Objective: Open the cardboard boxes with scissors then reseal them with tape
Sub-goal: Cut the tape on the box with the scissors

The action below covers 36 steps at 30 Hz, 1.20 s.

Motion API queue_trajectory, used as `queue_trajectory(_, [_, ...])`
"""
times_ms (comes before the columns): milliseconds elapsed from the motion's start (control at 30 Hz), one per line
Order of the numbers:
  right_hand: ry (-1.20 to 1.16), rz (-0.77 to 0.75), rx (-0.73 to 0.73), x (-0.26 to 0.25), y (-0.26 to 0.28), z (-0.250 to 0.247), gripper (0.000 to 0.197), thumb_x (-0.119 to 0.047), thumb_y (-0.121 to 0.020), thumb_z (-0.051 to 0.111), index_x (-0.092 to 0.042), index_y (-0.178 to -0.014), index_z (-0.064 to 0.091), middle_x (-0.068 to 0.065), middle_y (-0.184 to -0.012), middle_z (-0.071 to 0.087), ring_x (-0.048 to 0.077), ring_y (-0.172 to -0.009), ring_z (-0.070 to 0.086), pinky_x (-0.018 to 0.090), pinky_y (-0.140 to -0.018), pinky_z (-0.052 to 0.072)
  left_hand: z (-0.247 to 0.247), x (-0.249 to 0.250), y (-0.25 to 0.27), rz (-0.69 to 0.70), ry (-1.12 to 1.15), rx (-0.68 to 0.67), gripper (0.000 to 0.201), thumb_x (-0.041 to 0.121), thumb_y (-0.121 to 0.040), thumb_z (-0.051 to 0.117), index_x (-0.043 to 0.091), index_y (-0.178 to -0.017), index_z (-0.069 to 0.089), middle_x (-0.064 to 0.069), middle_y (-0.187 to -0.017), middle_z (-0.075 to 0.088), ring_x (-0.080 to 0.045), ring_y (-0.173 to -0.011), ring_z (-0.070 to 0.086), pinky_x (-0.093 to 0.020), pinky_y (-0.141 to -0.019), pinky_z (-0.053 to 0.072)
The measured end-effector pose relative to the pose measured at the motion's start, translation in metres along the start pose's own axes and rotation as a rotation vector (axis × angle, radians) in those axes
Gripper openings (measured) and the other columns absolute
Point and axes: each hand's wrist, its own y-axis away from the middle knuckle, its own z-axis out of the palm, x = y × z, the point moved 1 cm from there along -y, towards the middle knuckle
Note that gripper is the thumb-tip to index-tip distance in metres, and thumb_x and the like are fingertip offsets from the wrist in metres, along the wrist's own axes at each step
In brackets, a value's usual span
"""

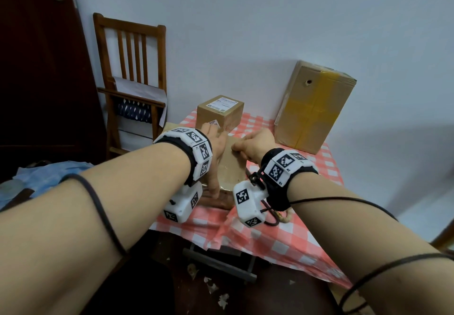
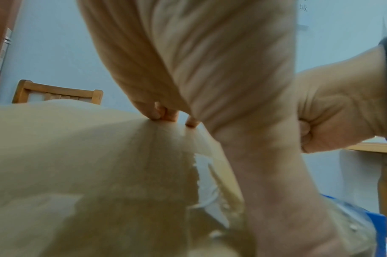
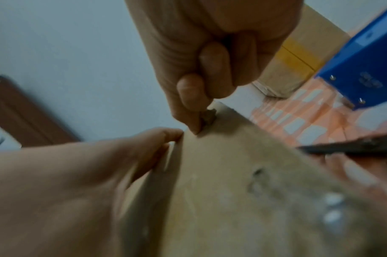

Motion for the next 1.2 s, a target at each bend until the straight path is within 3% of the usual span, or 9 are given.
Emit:
queue_trajectory(167, [0.102,-0.142,-0.045,0.004,-0.006,-0.004,0.02,-0.009,-0.079,0.068,-0.009,-0.059,0.066,-0.006,-0.032,0.05,0.001,-0.029,0.043,0.019,-0.045,0.043,0.001,-0.002,-0.001,-0.003,-0.021,-0.004,0.151,0.077,-0.021,0.077,0.015,-0.143,0.014,-0.015,-0.129,0.029,-0.033,-0.122,0.03,-0.052,-0.1,0.041])
queue_trajectory(367, [0.423,-0.295,-0.196,-0.004,-0.001,-0.019,0.017,-0.019,-0.082,0.065,-0.018,-0.066,0.07,-0.003,-0.056,0.064,0.007,-0.047,0.055,0.022,-0.055,0.051,-0.002,-0.001,0.003,-0.005,-0.047,-0.002,0.145,0.074,-0.032,0.081,0.012,-0.144,0.014,-0.016,-0.133,0.029,-0.032,-0.125,0.03,-0.051,-0.103,0.039])
queue_trajectory(567, [0.308,-0.245,-0.251,-0.002,-0.005,-0.024,0.018,-0.008,-0.084,0.064,-0.012,-0.066,0.064,0.003,-0.06,0.065,0.009,-0.047,0.061,0.018,-0.042,0.041,-0.001,-0.002,0.0,-0.003,-0.018,-0.012,0.146,0.073,-0.029,0.082,0.013,-0.144,0.013,-0.016,-0.13,0.031,-0.033,-0.121,0.035,-0.05,-0.101,0.041])
queue_trajectory(700, [0.283,-0.217,-0.261,-0.002,-0.005,-0.027,0.016,-0.014,-0.084,0.065,-0.01,-0.068,0.065,0.006,-0.064,0.066,0.013,-0.051,0.06,0.02,-0.042,0.036,-0.002,-0.002,0.0,-0.002,-0.015,-0.011,0.148,0.075,-0.025,0.08,0.014,-0.143,0.014,-0.014,-0.128,0.03,-0.032,-0.121,0.032,-0.051,-0.101,0.04])
queue_trajectory(767, [0.319,-0.225,-0.258,-0.004,-0.004,-0.029,0.017,-0.018,-0.082,0.066,-0.012,-0.067,0.065,0.005,-0.064,0.065,0.014,-0.054,0.058,0.019,-0.044,0.037,0.0,-0.001,0.0,0.001,0.01,0.015,0.139,0.068,-0.037,0.083,0.012,-0.144,0.013,-0.016,-0.134,0.028,-0.033,-0.127,0.029,-0.049,-0.106,0.036])
queue_trajectory(867, [0.383,-0.229,-0.273,-0.006,-0.004,-0.032,0.017,-0.018,-0.08,0.07,-0.011,-0.065,0.064,0.004,-0.061,0.063,0.012,-0.055,0.055,0.02,-0.046,0.039,0.003,-0.001,-0.002,0.024,0.121,0.101,0.104,0.04,-0.072,0.08,0.007,-0.148,0.017,-0.019,-0.149,0.021,-0.034,-0.137,0.023,-0.043,-0.11,0.026])
queue_trajectory(1033, [0.274,-0.197,-0.114,-0.005,-0.009,-0.037,0.016,-0.016,-0.083,0.063,-0.014,-0.069,0.055,0.002,-0.067,0.063,0.016,-0.059,0.063,0.028,-0.051,0.046,0.001,0.001,0.001,0.009,-0.039,0.059,0.139,0.069,-0.037,0.084,0.009,-0.144,0.017,-0.015,-0.134,0.029,-0.031,-0.126,0.028,-0.047,-0.106,0.036])
queue_trajectory(1133, [0.346,-0.221,-0.122,-0.009,-0.009,-0.035,0.014,-0.015,-0.078,0.071,-0.012,-0.072,0.058,0.007,-0.074,0.066,0.017,-0.065,0.064,0.031,-0.059,0.052,-0.001,0.001,0.001,0.006,-0.04,0.051,0.138,0.071,-0.034,0.082,0.011,-0.141,0.02,-0.015,-0.131,0.031,-0.031,-0.123,0.031,-0.049,-0.103,0.038])
queue_trajectory(1200, [0.429,-0.228,-0.147,-0.015,-0.008,-0.032,0.017,-0.019,-0.075,0.075,-0.006,-0.077,0.064,0.008,-0.073,0.067,0.018,-0.067,0.062,0.034,-0.064,0.055,0.0,0.002,-0.003,-0.002,0.028,0.074,0.124,0.062,-0.049,0.083,0.012,-0.143,0.02,-0.017,-0.137,0.028,-0.034,-0.127,0.03,-0.048,-0.105,0.036])
